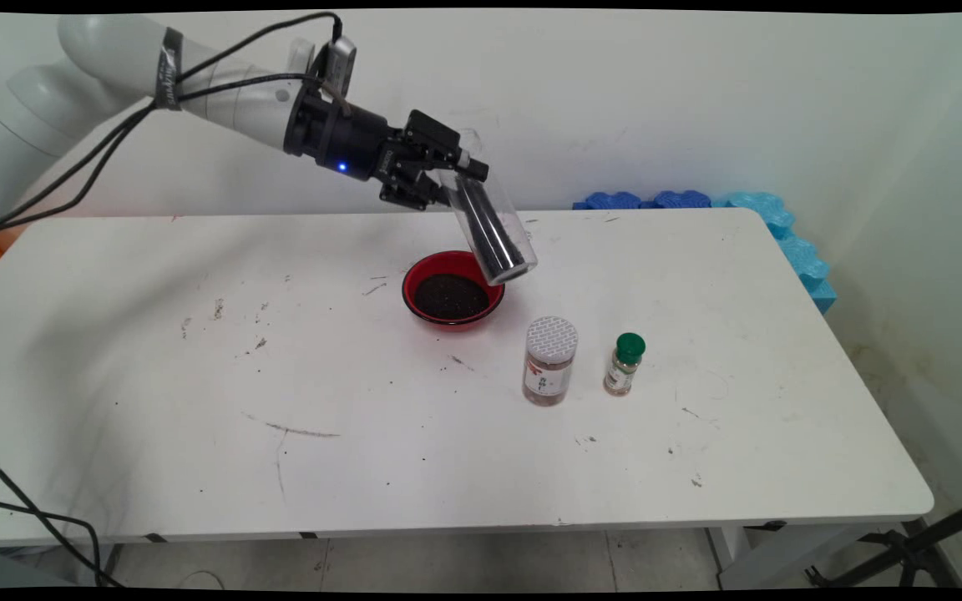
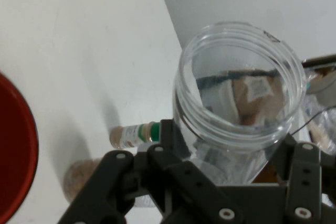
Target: Pour the black seasoning powder in the red bowl
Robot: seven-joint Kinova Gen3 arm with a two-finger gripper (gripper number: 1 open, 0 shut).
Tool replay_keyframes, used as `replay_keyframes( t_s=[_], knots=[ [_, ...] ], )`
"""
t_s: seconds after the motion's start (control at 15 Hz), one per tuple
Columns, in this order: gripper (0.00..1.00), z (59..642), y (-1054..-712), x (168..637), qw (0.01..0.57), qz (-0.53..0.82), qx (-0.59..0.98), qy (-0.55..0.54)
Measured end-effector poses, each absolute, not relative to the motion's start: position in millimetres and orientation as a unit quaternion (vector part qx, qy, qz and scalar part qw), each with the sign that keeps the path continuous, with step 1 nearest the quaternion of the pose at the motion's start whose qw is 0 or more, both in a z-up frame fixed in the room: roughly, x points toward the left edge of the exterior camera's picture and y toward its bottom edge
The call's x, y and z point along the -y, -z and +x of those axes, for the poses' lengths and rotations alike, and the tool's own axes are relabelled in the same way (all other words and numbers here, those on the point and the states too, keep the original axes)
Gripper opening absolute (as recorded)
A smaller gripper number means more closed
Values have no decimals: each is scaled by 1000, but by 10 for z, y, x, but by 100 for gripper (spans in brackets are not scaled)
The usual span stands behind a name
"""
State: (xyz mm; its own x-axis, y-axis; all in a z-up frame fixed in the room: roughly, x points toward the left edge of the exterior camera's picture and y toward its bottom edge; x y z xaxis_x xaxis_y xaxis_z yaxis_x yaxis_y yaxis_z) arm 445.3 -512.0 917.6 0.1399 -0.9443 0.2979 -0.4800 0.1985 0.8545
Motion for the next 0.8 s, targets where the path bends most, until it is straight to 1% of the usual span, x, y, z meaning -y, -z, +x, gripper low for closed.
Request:
replay_keyframes(
  t_s=[0.4, 0.8],
  knots=[
    [0, 4437, -9434, 5050, 506, 491, 687, 175],
    [0, 4455, -9718, 4946, 517, 404, 747, 106]
  ],
)
